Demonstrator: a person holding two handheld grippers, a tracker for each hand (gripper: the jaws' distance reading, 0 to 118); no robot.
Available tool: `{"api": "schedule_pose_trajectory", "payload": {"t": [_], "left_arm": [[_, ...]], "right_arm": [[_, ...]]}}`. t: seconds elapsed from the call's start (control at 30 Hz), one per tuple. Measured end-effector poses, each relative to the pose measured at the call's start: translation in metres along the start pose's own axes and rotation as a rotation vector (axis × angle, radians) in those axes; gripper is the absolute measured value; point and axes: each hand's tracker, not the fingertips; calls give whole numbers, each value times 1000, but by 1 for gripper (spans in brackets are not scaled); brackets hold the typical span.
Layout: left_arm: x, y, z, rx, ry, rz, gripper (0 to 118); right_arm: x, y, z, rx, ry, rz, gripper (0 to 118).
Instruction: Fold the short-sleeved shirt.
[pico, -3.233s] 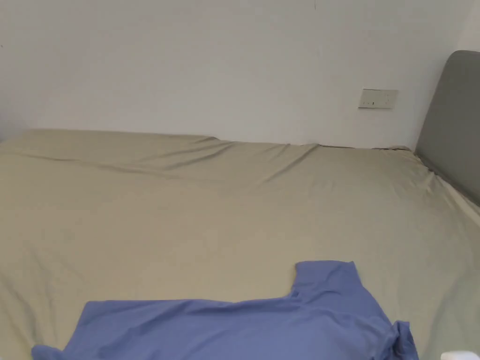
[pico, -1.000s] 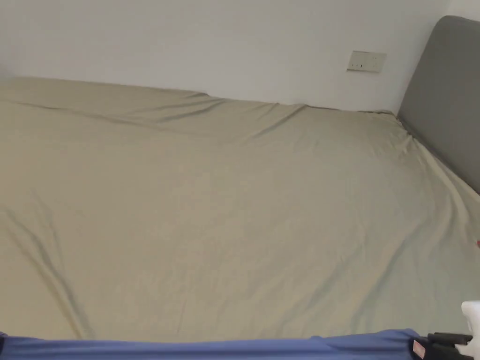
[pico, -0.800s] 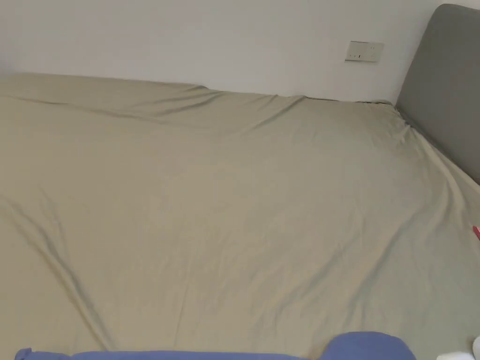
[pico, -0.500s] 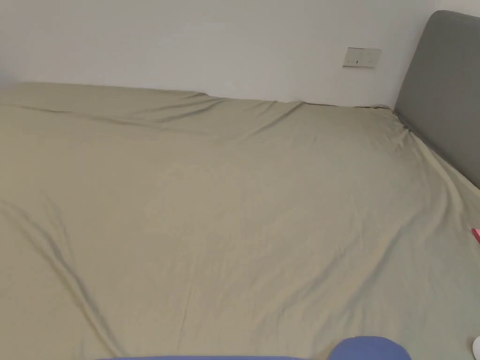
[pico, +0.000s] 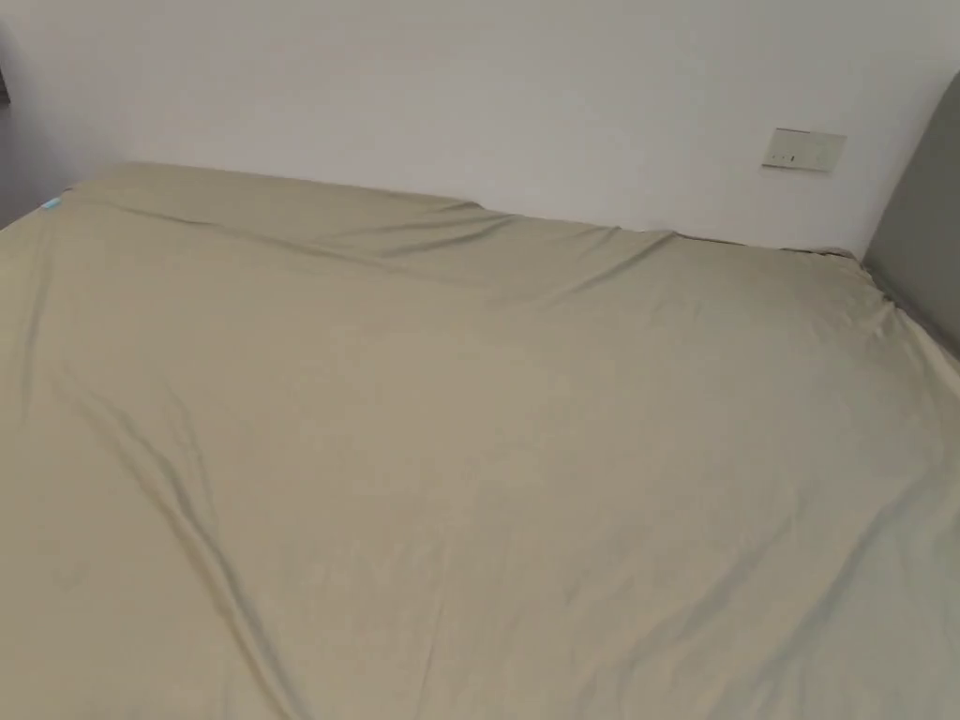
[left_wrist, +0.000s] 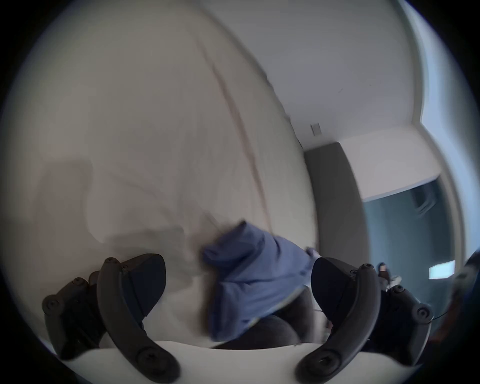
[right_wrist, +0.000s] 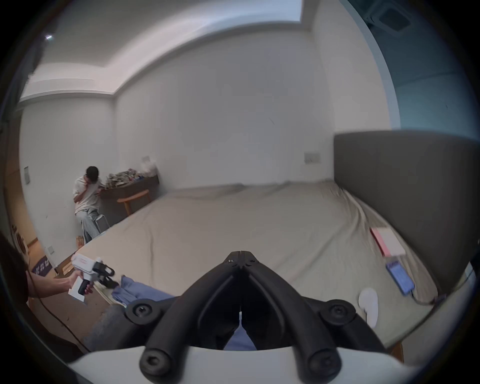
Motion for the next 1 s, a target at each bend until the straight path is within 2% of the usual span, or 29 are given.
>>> {"api": "schedule_pose_trajectory", "payload": {"t": [0.03,0.07,0.17,0.2,0.23,0.27,0.3,0.33,0.37,0.47,0.6,0.73,0.83,0.9,1.0], "left_arm": [[-1,-9,-16,-68,-80,64,117],[4,-13,-27,-90,-121,32,117],[22,-18,-48,-78,-78,-105,117],[23,-17,-51,-67,-75,-90,117],[25,-16,-54,-48,-114,-41,112],[24,-15,-53,-26,-181,20,83],[23,-17,-53,3,-166,53,15],[26,-18,-57,32,-25,36,9],[25,-18,-61,29,23,5,9],[20,-18,-50,-13,-48,-22,9],[38,-15,-22,-14,11,-108,9],[102,-20,-22,-76,240,-342,9],[155,-20,-40,-52,378,-288,9],[199,-34,-58,-21,456,-426,9],[250,-64,-98,-50,419,-511,9]], "right_arm": [[-9,6,2,23,6,18,7],[-15,10,1,30,27,28,7],[-25,10,-9,27,48,7,7],[-29,10,-11,34,65,-4,7],[-31,9,-15,36,87,-23,7],[-32,6,-23,23,103,-40,7],[-34,5,-27,16,103,-42,7],[-37,3,-29,10,96,-42,7],[-36,-1,-29,6,96,-43,7],[-32,-5,-28,-10,95,-53,7],[-21,-11,-14,-20,67,-60,7],[-10,-12,5,-5,25,-80,7],[0,-14,18,8,4,-106,7],[4,-14,23,19,-10,-116,7],[10,-18,34,35,-22,-137,7]]}}
